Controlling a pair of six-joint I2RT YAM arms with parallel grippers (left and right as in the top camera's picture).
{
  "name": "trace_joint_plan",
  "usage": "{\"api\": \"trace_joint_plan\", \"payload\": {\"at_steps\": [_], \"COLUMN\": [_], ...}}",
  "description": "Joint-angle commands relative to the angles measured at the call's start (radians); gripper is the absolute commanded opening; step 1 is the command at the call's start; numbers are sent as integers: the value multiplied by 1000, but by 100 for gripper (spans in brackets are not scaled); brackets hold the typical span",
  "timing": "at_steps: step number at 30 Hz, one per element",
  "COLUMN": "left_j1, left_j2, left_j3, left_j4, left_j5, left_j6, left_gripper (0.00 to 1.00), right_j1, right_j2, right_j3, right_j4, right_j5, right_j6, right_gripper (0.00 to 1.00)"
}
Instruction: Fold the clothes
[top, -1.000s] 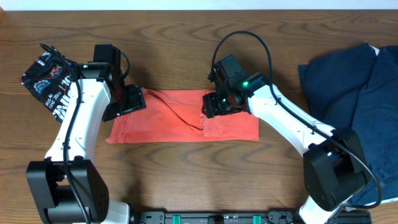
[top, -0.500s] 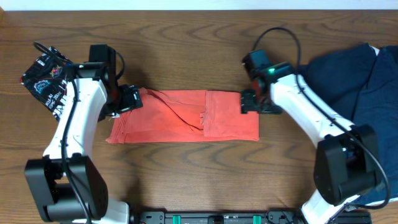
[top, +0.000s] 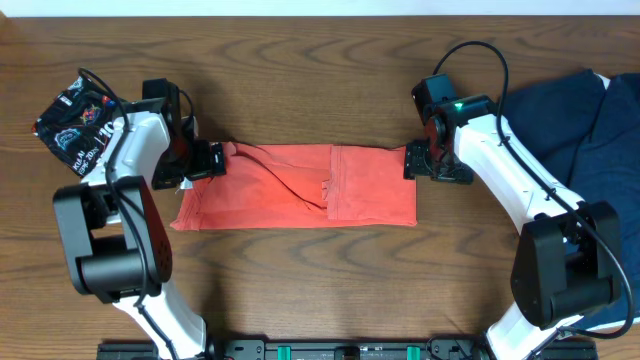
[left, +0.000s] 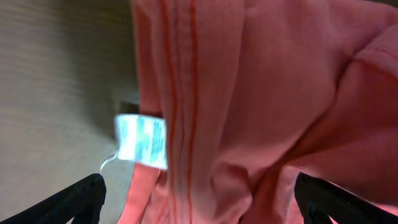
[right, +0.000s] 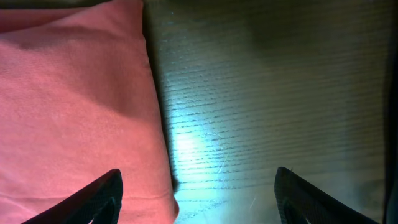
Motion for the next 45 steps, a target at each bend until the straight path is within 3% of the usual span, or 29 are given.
{"api": "trace_joint_plan", "payload": {"at_steps": [1, 14, 16, 18, 24, 28, 38, 45], "left_j1": [4, 4, 4, 4, 4, 4, 47, 139], "left_j2": [32, 149, 148, 148, 148, 148, 92, -51], "left_j3": [-3, -4, -4, -4, -4, -4, 51, 108], "left_j4": [6, 9, 8, 3, -2, -3, -68, -100], "left_j5": [94, 129, 129, 129, 129, 107, -50, -114], "left_j6": [29, 29, 29, 29, 29, 29, -16, -39], "left_gripper": [98, 98, 87, 68, 44, 6, 6, 6], "right_j1": [-2, -3, -3, -3, -3, -3, -29, -122], "right_j2": [-26, -26, -26, -26, -26, -26, -27, -31], "right_j3": [21, 21, 21, 21, 21, 21, 21, 21], "right_j4": [2, -19, -20, -20, -21, -25, -35, -50], "right_j5": [14, 24, 27, 29, 29, 29, 65, 100], "right_j6": [15, 14, 15, 15, 15, 15, 15, -12], "right_gripper": [76, 76, 76, 76, 76, 76, 76, 77]}}
